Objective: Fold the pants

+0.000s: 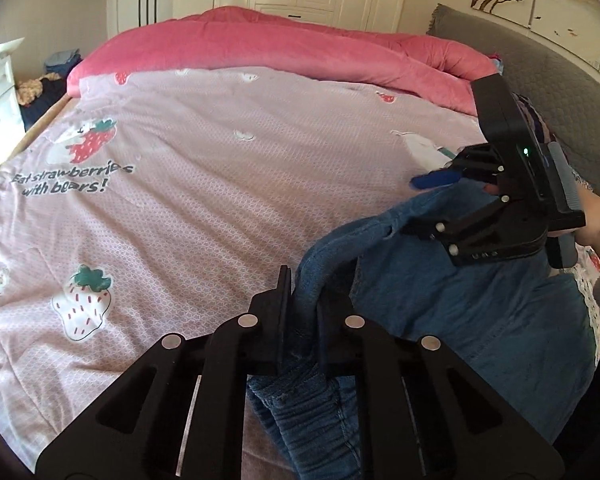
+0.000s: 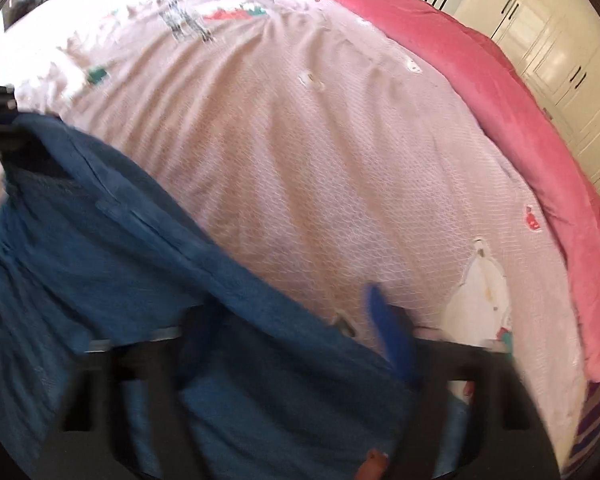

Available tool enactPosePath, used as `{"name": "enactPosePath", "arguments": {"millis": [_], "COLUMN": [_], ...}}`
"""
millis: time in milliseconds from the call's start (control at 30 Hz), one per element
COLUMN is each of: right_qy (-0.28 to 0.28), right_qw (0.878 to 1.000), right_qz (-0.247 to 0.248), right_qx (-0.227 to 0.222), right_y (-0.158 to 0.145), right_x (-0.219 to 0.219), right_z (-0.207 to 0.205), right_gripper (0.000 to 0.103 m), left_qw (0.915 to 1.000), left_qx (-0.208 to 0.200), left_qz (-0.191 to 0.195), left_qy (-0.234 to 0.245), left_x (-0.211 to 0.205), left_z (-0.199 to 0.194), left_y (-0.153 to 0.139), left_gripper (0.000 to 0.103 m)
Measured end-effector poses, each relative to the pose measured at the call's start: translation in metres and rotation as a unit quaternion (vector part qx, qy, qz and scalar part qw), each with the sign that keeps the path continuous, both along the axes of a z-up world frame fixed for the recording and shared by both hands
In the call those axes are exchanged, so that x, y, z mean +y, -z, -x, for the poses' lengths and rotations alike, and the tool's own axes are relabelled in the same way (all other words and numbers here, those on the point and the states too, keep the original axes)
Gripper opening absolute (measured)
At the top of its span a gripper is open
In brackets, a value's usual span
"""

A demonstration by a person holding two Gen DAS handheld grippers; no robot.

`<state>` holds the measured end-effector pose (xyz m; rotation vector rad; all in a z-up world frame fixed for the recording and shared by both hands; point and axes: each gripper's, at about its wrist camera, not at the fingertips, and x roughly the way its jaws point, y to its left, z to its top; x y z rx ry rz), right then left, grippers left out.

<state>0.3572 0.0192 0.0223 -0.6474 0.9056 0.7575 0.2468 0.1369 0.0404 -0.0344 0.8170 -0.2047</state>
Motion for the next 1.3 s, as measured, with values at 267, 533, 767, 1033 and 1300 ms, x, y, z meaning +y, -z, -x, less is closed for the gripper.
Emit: {"name": "enactPosePath", "arguments": {"millis": [267,533,767,1033,1300], "right_qy": [0.034,0.071,0.060,0.067,0.074], "right_qw": [0.998,0.994,0.991,0.988,0.983], "right_qz": [-0.051,-0.084,-0.116,-0.126,-0.138], "right_qx": [-0.010,0.001,0.025,0.058,0.093], "right_y": [-0.039,-0.056,-0.059,-0.037,0.002], "right_x": [-0.030,-0.062,-0.077,-0.092,-0.094], "right_z": [0.058,0.125,0.177,0.227,0.260], "right_gripper": [0.010,0.009,0.009,0.009,0.009], "left_qw": [0.9990,0.9963,0.9981,0.9994,0.9995], "left_qx": [-0.022,-0.051,-0.046,-0.024,0.020], "left_qz": [-0.039,-0.069,-0.042,-0.022,-0.024], "left_qy": [0.002,0.011,0.006,0.008,0.002], "left_x": [-0.016,-0.042,-0.046,-0.058,-0.064], "left_z": [0.031,0.076,0.124,0.165,0.185], "left_y": [-0.011,-0.021,-0.020,-0.006,0.017], "left_gripper": [0.004,0.004,0.004,0.004,0.004]}}
